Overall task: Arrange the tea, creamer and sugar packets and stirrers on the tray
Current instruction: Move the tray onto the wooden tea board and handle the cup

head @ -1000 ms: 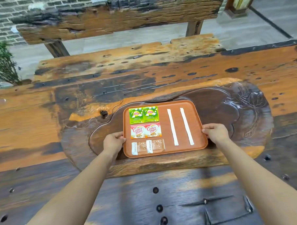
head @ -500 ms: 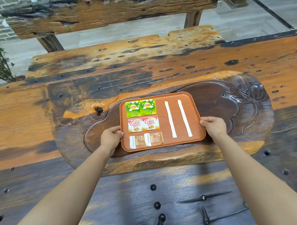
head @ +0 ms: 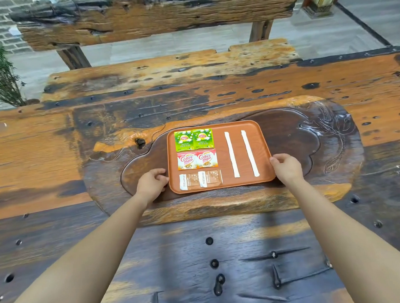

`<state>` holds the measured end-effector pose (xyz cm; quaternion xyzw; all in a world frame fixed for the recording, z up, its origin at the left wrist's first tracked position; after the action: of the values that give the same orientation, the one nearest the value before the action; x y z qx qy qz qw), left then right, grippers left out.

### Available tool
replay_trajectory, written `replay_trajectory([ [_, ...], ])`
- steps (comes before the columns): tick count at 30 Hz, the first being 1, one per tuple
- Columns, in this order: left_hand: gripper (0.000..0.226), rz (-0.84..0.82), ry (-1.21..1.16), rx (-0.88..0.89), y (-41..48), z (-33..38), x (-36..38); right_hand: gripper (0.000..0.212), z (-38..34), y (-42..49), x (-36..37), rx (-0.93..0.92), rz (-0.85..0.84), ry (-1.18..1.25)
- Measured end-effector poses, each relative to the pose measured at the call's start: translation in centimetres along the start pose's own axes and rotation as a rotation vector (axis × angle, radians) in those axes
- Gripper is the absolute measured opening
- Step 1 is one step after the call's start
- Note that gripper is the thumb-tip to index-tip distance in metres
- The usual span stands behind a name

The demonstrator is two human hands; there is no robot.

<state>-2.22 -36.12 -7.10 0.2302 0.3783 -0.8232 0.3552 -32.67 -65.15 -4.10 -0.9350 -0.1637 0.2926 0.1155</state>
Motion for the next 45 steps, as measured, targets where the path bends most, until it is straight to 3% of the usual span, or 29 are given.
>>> replay_trajectory([
  [5,0.031,0.032,0.010,0.045,-3.5,-2.3,-2.1,0.031,-4.3,-4.8,2.4,-0.306,0.004,-0.184],
  [11,0.025,0.059,-0.065,-0.006,-9.1,-7.2,-3.4,0.027,-6.9,-14.3,13.1,-0.501,-0.294,-0.165],
  [17,0.028,0.064,-0.045,-0.174,-16.8,-15.9,-2.6,0.025,-5.8,-25.6,23.3,-0.666,-0.620,-0.207],
  [20,0.031,0.159,0.016,-0.277,-20.6,-21.5,-4.0,0.030,-4.5,-29.4,27.6,-0.713,-0.758,-0.300],
  [25,0.027,0.370,0.030,-0.497,-25.8,-30.4,-6.9,0.055,-0.9,-33.8,34.1,-0.799,-0.922,-0.600],
  [28,0.010,0.571,-0.177,-0.586,-28.2,-33.7,-8.9,0.065,1.8,-34.7,35.8,-0.892,-0.927,-0.781],
  [31,0.053,0.622,-0.406,-0.634,-28.0,-36.2,-9.9,0.070,3.0,-34.5,35.7,-1.029,-0.857,-0.859],
  [33,0.058,0.625,-0.536,-0.582,-27.0,-36.7,-10.7,0.071,2.9,-34.2,35.4,-1.065,-0.820,-0.843],
  [38,0.034,0.529,-0.740,-0.441,-24.7,-36.3,-11.7,0.069,2.9,-34.2,35.4,-1.111,-0.783,-0.841],
  [41,0.022,0.449,-0.786,-0.437,-24.0,-36.2,-11.1,0.068,3.1,-34.1,35.4,-1.112,-0.797,-0.834],
  [45,0.011,0.461,-0.849,-0.429,-24.1,-36.8,-11.1,0.065,3.1,-34.0,35.1,-1.143,-0.835,-0.825],
])
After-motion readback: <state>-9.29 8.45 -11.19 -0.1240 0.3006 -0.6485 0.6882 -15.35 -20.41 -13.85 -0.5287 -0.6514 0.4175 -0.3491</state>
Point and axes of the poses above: each hand's wrist, its own y-axis towards the middle knuckle, its own x-axis out of the palm, z = x × y, the point moved 10 cm from there along y, towards the middle knuckle, and after that the axes turned 12 degrees about y, right-handed, at the moved point
